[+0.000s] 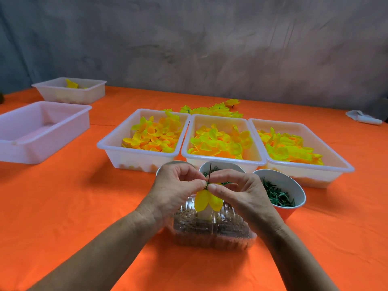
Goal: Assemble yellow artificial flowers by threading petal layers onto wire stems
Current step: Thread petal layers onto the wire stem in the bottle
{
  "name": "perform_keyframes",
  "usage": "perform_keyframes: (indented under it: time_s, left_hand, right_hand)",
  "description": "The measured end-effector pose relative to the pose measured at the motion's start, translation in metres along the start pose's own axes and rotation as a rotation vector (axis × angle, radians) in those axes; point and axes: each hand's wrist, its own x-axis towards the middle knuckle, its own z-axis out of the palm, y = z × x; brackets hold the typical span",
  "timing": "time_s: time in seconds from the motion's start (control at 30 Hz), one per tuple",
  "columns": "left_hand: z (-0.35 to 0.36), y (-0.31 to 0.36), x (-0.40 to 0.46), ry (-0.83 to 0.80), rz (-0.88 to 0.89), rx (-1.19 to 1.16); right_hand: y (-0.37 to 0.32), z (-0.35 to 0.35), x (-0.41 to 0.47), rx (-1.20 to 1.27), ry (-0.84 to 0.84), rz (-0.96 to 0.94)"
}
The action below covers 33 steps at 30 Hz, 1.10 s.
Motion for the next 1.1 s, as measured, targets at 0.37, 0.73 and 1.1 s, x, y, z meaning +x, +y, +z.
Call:
perform_keyframes:
  time_s: [0.37,0.73,1.1]
  left_hand:
    - [-0.001,-0.002,-0.002,0.012,0.041,0.149]
    - [-0.003,-0.001,-0.008,0.077,0.266,0.473]
    - [-0.006,-0.002,-0.006,0.018,0.354,0.529]
  right_hand:
    - [0.002,0.0,0.0,-0.045,-0.006,-0.042]
    - [0.003,0.005,-0.004,-0.277,0.097,-0.14]
    - [0.011,0.008,-0.005,-0.168,0.099,-0.168]
